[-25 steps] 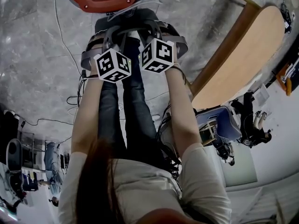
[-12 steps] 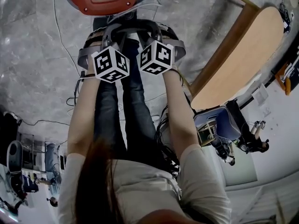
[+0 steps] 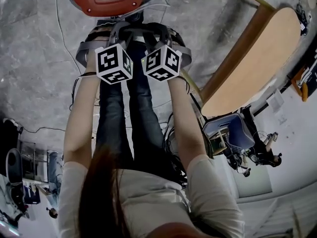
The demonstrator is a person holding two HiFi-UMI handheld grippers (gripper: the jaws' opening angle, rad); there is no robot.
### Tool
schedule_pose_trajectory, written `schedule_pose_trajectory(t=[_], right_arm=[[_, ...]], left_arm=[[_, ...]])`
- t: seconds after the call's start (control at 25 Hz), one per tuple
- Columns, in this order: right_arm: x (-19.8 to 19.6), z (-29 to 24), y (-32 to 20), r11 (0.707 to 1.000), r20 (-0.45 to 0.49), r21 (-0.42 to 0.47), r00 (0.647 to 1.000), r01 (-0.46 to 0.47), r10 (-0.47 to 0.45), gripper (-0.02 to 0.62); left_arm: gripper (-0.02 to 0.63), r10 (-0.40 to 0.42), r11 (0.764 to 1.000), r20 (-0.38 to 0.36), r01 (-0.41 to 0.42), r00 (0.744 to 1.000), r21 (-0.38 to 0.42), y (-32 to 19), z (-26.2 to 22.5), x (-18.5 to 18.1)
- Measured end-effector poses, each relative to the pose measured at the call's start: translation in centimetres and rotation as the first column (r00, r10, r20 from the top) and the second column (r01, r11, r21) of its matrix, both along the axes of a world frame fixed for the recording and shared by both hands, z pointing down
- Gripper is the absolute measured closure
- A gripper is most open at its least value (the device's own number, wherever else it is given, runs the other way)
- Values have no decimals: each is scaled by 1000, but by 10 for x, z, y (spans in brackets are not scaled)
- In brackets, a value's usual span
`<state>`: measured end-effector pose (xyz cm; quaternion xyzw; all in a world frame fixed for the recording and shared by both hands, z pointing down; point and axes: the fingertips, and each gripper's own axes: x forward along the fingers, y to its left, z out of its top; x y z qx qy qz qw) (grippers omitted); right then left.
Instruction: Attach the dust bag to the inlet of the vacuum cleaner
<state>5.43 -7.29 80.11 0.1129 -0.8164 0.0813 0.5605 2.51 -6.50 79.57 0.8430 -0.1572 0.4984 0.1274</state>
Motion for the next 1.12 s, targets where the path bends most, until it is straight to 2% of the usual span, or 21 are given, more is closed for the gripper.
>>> schedule_pose_trajectory(t=[0.08,0.12,0.2,0.32,0.4,0.48,0.6,0.68,0.8,1.0,1.12], right_arm=[[1,-1,0,999,2,0,999,-36,36,516],[0,0,0,1000,-4,7,1000,-27,27,515],[-1,1,-2,999,-30,29,999,37,-36,512],[-3,2,-7,989,-54,42,989,143,-141,505],[-4,2,-9,980,-59,44,980,192,-189,505],[-6,3,-9,983,-48,43,983,178,-176,505],[-3,2,-6,997,-12,43,998,58,-58,506],[1,1,-7,999,3,39,1000,0,0,505],[3,1,-7,999,7,31,1000,9,-10,505],[-4,3,-8,988,-15,32,988,152,-152,500],[-5,3,-7,990,-12,36,991,134,-134,500]], left_arm=[[525,14,1000,6,-14,1000,-6,-1,-1,0],[525,-5,1000,6,5,1000,-8,-1,-1,-1],[525,-93,996,-2,93,996,-9,0,1,-2],[525,-262,965,-34,262,964,-1,1,2,-3],[525,-317,948,-46,317,947,4,2,2,-4],[525,-306,952,-29,306,952,8,1,4,-6],[513,-203,979,16,202,979,25,-4,2,-6],[484,-158,987,30,157,987,28,-11,1,-4],[489,-194,981,32,194,980,15,-11,0,-2],[505,-302,953,26,301,953,36,-6,4,-7],[503,-318,948,27,317,948,24,-6,4,-9]])
